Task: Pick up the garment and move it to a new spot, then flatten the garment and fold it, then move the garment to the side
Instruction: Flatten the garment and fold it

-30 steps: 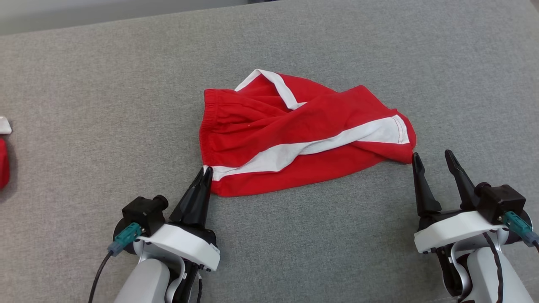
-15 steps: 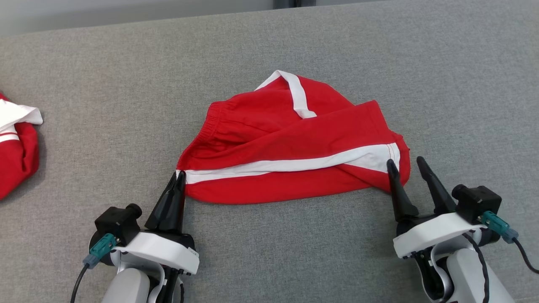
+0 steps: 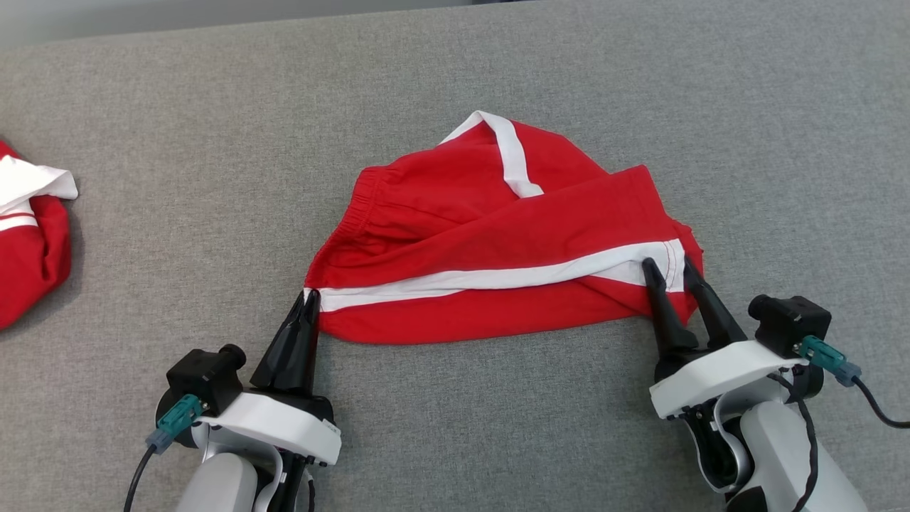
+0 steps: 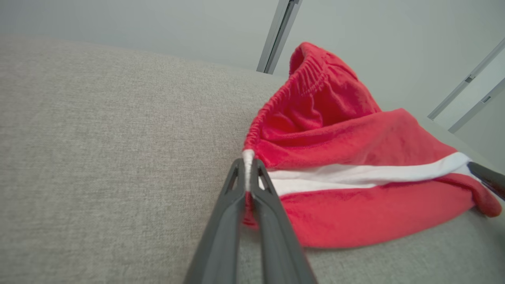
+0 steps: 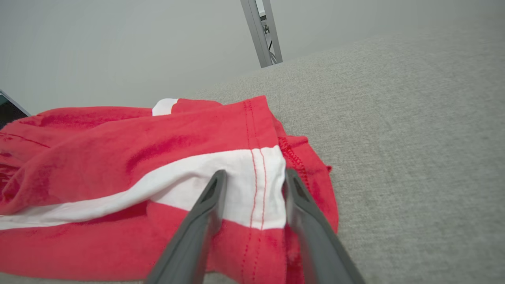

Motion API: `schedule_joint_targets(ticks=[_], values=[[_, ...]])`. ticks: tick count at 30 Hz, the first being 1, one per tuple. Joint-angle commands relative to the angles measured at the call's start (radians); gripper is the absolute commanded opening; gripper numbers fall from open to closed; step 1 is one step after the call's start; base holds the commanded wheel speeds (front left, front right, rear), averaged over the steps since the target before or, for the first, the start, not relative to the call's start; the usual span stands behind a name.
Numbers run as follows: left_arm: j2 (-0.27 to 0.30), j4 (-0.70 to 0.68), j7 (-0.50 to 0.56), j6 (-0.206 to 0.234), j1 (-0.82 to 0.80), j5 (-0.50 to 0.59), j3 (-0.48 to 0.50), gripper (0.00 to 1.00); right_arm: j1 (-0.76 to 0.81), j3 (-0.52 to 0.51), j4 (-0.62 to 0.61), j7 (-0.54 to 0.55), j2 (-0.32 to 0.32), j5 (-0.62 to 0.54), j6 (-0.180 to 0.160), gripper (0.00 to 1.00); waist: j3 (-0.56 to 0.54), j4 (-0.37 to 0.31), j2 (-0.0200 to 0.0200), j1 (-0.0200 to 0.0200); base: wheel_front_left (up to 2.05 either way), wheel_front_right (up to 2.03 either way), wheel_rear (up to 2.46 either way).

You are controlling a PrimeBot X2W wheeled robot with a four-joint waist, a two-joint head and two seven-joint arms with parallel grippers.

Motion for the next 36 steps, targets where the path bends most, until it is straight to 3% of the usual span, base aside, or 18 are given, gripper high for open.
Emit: schedule_joint_targets(ticks=[1, 3, 8, 11, 14, 20, 28, 32, 36], values=[[0.005, -0.002, 0.0, -0.001, -0.008, 0.0, 0.002, 0.0, -0.006, -0.001, 0.002, 0.0, -0.005, 0.009, 0.0, 0.69, 0.0, 0.001, 0.0, 0.0, 0.0, 0.0, 0.0], [0.005, -0.001, 0.0, -0.001, -0.004, 0.001, 0.001, 0.0, -0.002, 0.0, 0.002, 0.0, -0.005, 0.026, 0.0, 0.49, -0.001, 0.003, 0.0, 0.0, 0.0, 0.0, 0.0], [0.005, -0.001, 0.0, -0.001, 0.002, 0.006, 0.007, 0.0, 0.007, -0.004, -0.01, 0.0, -0.005, 0.033, 0.0, 0.4, -0.001, 0.001, 0.0, 0.0, 0.0, 0.0, 0.0], [0.005, 0.0, 0.0, -0.001, -0.001, 0.009, 0.007, 0.0, 0.008, -0.001, -0.003, 0.0, -0.005, 0.039, 0.0, 0.25, -0.001, -0.001, 0.0, 0.0, 0.0, 0.0, 0.0], [0.005, 0.001, 0.0, -0.001, -0.008, 0.012, 0.004, 0.0, 0.005, 0.001, 0.008, 0.0, -0.005, 0.044, 0.0, 0.0, 0.001, -0.001, 0.0, 0.0, 0.0, 0.0, 0.0], [0.005, -0.001, 0.0, -0.001, -0.019, 0.019, 0.015, 0.0, -0.012, -0.005, 0.014, 0.0, -0.006, 0.047, 0.0, 0.0, -0.003, -0.002, 0.0, 0.0, 0.0, 0.0, 0.0], [0.006, -0.117, 0.0, -0.001, -0.048, 0.066, 0.035, 0.0, -0.01, -0.07, -0.118, 0.0, -0.015, 0.044, 0.0, 0.0, -0.101, -0.013, 0.0, 0.0, 0.0, 0.0, 0.0], [0.055, -0.172, -0.001, -0.001, -0.117, 0.071, 0.002, 0.0, -0.053, -0.052, -0.164, 0.0, -0.055, 0.058, 0.0, 0.0, -0.178, -0.015, 0.0, 0.0, 0.0, 0.0, 0.0], [0.148, -0.182, -0.001, -0.001, -0.22, 0.049, -0.077, 0.0, -0.128, -0.037, -0.202, 0.0, -0.102, 0.077, 0.0, 0.0, -0.247, -0.012, 0.0, 0.0, 0.0, 0.0, 0.0]])
